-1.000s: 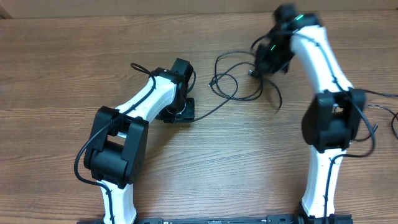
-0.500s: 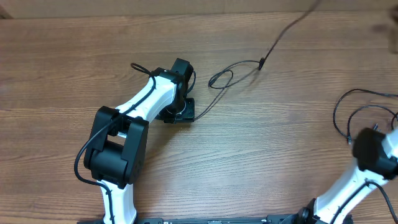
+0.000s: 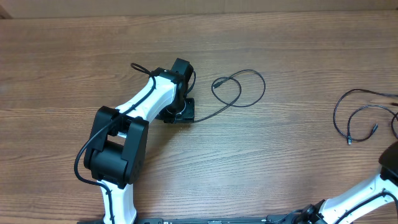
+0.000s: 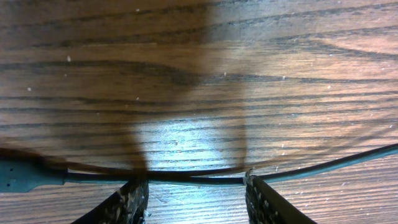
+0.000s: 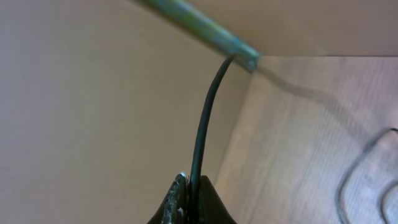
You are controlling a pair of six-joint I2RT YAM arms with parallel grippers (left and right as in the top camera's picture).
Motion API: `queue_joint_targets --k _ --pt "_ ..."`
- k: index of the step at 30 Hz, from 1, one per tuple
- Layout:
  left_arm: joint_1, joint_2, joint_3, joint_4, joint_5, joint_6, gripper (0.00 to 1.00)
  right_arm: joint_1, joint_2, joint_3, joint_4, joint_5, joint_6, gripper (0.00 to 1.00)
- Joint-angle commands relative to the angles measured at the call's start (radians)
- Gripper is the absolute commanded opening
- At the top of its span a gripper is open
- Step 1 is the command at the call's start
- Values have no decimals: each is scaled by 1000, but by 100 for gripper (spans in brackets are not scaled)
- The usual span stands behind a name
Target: Untangle cables
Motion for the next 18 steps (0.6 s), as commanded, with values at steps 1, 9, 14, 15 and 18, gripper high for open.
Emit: queue_joint_targets --k 1,9,14,15,18 --pt "-2 37 -47 -5 -21 16 51 1 -2 3 -54 5 -35 4" --pt "-2 37 -47 -6 -21 16 51 52 -1 -13 -164 61 -199 4" --pt "-2 37 -47 -6 -20 16 51 78 -1 -43 -164 61 -245 4" --pt "-2 37 -47 -6 -20 16 51 82 -1 -51 -164 62 -245 5" --pt "-2 37 -47 -6 -20 16 51 88 -1 -87 -164 61 -248 10"
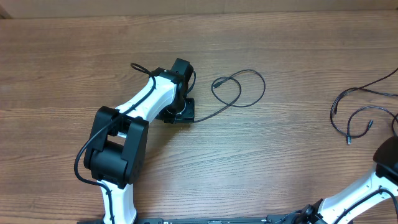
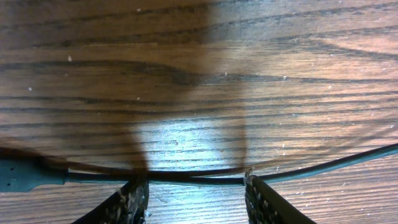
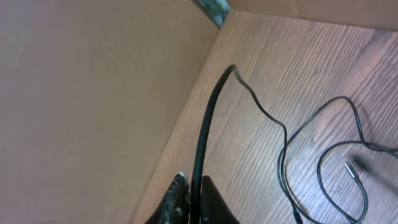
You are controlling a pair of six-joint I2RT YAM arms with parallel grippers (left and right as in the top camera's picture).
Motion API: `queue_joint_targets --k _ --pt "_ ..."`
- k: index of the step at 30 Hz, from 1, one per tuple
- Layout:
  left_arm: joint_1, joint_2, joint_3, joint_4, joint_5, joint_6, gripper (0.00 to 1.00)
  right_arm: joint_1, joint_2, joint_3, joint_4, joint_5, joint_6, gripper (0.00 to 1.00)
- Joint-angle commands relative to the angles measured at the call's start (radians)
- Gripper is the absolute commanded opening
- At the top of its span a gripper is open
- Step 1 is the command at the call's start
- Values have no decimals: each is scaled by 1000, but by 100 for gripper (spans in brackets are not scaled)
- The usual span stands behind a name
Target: Untangle cables
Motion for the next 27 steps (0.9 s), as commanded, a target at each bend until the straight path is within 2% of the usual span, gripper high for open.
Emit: queue_joint_targets --k 1,2,3,5,6,14,18,27 --pt "-2 37 -46 -7 -18 16 50 10 -1 -37 3 17 -40 16" --pt "-2 37 -46 -7 -18 16 51 14 -1 -51 3 16 -58 34" --pt "-2 35 -46 -9 -18 16 52 17 -1 -57 3 17 -65 44" --pt "0 33 -42 -12 -19 16 54 26 -1 -68 3 17 -89 58" --pt "0 33 -37 -15 -19 16 55 31 -1 -71 3 16 -102 61" --pt "0 27 70 -86 -25 17 55 145 -1 -74 3 16 -224 76" --pt "0 -7 146 -128 -57 24 56 250 -1 -106 3 17 -297 79" --pt "60 -180 208 -162 -102 23 65 493 -1 -366 27 16 -355 81"
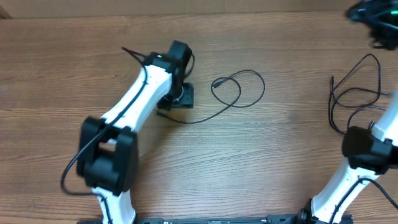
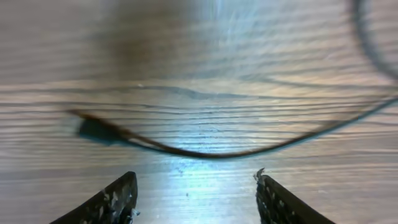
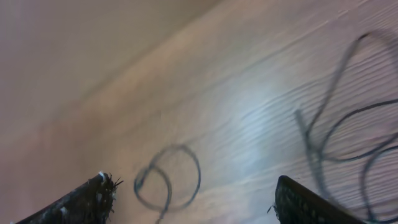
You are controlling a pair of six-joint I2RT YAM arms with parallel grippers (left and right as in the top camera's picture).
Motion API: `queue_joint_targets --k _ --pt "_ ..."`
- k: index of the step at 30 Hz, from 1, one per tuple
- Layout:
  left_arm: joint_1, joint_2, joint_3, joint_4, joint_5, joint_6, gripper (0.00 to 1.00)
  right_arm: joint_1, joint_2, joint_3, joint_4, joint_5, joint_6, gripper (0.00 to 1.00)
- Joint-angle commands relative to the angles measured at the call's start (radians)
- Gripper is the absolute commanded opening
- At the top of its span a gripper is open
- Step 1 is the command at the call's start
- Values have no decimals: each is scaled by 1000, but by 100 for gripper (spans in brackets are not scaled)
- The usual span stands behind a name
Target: Untangle cables
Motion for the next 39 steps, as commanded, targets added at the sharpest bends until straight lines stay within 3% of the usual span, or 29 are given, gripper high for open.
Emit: queue_joint_targets --k 1,7,11,18,22,27,39 --pt "60 -116 31 -18 -31 19 65 94 -1 -129 18 0 -34 81" --pt "181 -161 31 -52 -29 14 67 258 -1 -368 97 0 -17 81" --pt "252 -161 31 -77 -21 0 72 367 -1 -565 208 0 91 81" --pt "271 -161 30 -88 -22 0 73 498 -1 -856 420 2 200 75" --pt "271 -161 30 -88 -22 0 73 562 -1 -990 546 99 269 72" --pt "271 -161 30 -89 -21 0 73 615 -1 -1088 653 213 305 71" --pt "271 -161 30 -95 -21 0 73 680 0 -1252 894 280 332 65"
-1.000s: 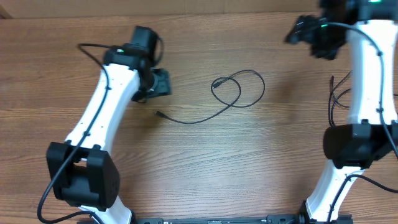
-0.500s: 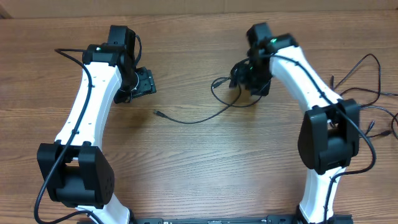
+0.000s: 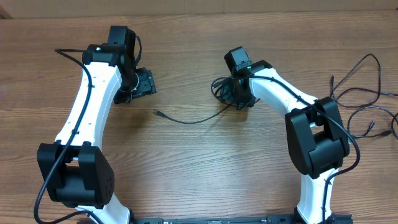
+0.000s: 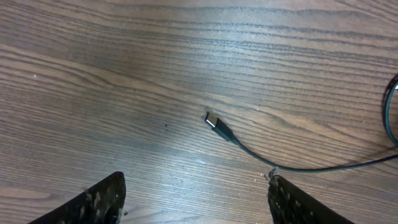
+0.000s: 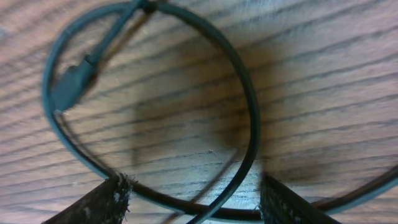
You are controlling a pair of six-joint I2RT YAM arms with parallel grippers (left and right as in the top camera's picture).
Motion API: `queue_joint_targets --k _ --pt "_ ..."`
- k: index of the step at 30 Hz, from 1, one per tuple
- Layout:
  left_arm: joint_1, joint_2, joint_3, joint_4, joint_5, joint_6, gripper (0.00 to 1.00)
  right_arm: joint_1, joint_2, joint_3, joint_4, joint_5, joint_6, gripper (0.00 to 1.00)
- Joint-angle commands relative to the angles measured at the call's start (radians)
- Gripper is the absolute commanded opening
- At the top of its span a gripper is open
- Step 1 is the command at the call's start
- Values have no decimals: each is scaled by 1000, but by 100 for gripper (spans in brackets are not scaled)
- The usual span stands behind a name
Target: Untangle cables
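A black cable (image 3: 186,121) lies mid-table, its plug end (image 3: 157,112) to the left and its bunched loop (image 3: 221,90) to the right. My right gripper (image 3: 239,99) is open and low over that loop. In the right wrist view the loop (image 5: 249,112) and its plug (image 5: 73,81) lie close below, and two crossing strands run between the fingers (image 5: 99,202). My left gripper (image 3: 142,84) is open, up and to the left of the plug end, holding nothing. The plug (image 4: 216,123) lies ahead of the left fingers (image 4: 102,199). A second thin cable (image 3: 332,87) sprawls at the right edge.
The wooden table (image 3: 199,180) runs to a cardboard wall along its far edge. The second cable's loops spread over the right edge, near the right arm's elbow (image 3: 317,140).
My right gripper was open at the far right corner and is now low over the middle cable's loop, which looks more bunched. My left gripper moved up and to the left, away from the plug end.
At first my left gripper was down on the middle cable near its plug end, and my right gripper was shut on the second cable at the right. Then both were open and the cables lay loose. Now the right is at the middle loop and the left stands back.
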Motion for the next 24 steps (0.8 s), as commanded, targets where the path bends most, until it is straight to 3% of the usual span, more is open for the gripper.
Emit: queue_joint_targets --k 1,3,5,9,16,24 --pt "-3 -11 12 -1 -2 1 73 5 -1 -26 9 52 56 64" --pt "-3 -11 12 -1 -2 1 73 5 -1 -32 9 58 78 54" --pt "-3 -11 12 -1 -2 1 73 5 -1 -35 7 59 97 33" --pt "-3 -11 12 -2 -2 1 73 5 -1 -37 -21 61 163 4" --pt "-3 -11 12 -4 -2 1 73 -8 -19 50 -135 20 171 4" --pt "-3 -11 12 -1 -2 1 73 -63 -134 463 -373 -26 36 4"
